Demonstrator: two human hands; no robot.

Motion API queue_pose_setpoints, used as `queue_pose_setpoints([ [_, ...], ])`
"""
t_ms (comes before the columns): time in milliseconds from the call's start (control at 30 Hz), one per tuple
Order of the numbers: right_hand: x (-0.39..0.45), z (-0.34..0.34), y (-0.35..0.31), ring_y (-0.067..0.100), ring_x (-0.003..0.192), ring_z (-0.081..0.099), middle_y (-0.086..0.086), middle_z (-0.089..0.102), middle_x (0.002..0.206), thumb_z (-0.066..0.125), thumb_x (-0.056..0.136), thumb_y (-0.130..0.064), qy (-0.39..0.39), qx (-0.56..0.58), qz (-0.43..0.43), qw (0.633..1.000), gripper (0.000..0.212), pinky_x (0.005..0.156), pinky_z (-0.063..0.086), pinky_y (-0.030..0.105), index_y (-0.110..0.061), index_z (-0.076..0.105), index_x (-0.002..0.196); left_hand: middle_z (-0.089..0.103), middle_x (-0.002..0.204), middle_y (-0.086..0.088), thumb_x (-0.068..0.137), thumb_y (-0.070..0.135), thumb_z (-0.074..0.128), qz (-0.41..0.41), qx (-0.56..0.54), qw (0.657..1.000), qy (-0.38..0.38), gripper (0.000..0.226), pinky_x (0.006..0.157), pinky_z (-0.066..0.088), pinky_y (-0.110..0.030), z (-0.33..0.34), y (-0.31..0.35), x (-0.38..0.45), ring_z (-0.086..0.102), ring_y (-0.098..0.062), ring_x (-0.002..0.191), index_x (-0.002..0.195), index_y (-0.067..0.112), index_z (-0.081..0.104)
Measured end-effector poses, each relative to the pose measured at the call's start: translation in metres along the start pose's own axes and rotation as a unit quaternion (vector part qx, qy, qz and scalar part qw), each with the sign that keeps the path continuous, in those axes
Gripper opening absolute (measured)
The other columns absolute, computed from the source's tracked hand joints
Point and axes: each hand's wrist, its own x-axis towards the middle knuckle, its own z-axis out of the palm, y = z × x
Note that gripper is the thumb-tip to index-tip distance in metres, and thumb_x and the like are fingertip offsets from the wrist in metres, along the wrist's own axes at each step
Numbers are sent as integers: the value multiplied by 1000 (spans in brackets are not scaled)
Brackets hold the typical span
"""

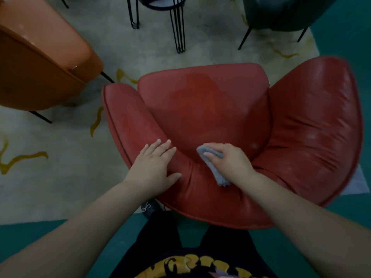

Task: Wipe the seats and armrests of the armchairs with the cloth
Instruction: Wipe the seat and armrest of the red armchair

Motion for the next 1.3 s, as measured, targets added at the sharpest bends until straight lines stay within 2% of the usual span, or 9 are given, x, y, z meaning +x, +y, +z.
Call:
queue_pose_setpoints([
  [100,-13,-15,25,8,108,60,-12,67,117,59,85,-54,-136,-30,-54,989,36,92,46,26,-42,63,119,16,161,6,86,65,50,-27,-6,1000,-12,81,119,2,-38,14,41,9,6,-17,149,152,27,23],
  [167,-15,-38,56,5,106,60,-13,68,115,60,86,-49,-163,-46,-56,984,32,91,46,24,-41,64,117,18,161,7,86,66,47,-58,-13,998,-22,81,119,3,-38,23,67,14,7,-17,149,152,27,23],
  [233,-10,-65,85,5,106,61,-13,68,113,64,87,-41,-133,-27,-56,989,29,91,44,20,-35,67,115,19,160,8,86,67,46,-95,-27,995,-26,81,119,3,-38,31,90,16,7,-16,149,152,28,23],
  [367,14,-108,126,6,103,62,-10,69,108,67,86,-28,-8,132,-26,991,28,88,41,13,-21,70,113,19,160,8,86,67,46,-135,-52,989,-32,80,119,4,-39,44,135,28,9,-16,149,152,29,23],
  [533,61,-135,157,8,104,63,-10,69,107,66,87,-28,8,188,-5,982,30,94,46,21,-22,67,117,17,161,5,88,64,46,-145,-67,987,-33,77,119,6,-41,53,166,58,10,-18,148,152,29,22],
  [700,112,-135,175,2,109,54,-11,61,120,64,88,-30,-49,109,-21,993,40,92,37,14,-26,60,127,15,162,3,88,61,50,-122,-32,991,-46,79,119,11,-44,61,156,113,14,-22,148,153,30,18],
  [900,167,-113,204,5,125,45,-7,54,135,66,86,-14,-178,9,-58,982,48,106,30,18,-26,55,132,4,163,1,87,57,57,-97,26,979,-176,89,119,17,-44,100,116,204,12,-26,148,154,32,4],
  [1133,239,-80,234,16,119,51,-2,53,135,76,78,-21,-160,-47,9,986,66,89,35,19,-25,44,136,-3,163,2,86,54,62,-22,88,977,-195,93,117,19,-44,155,72,281,10,-26,148,153,38,0],
  [1300,264,-61,244,18,106,56,0,59,122,76,77,-25,-155,-101,42,982,54,85,43,26,-30,51,124,-9,163,4,85,52,62,18,122,973,-193,93,117,18,-45,186,51,301,5,-24,149,152,40,-2],
])
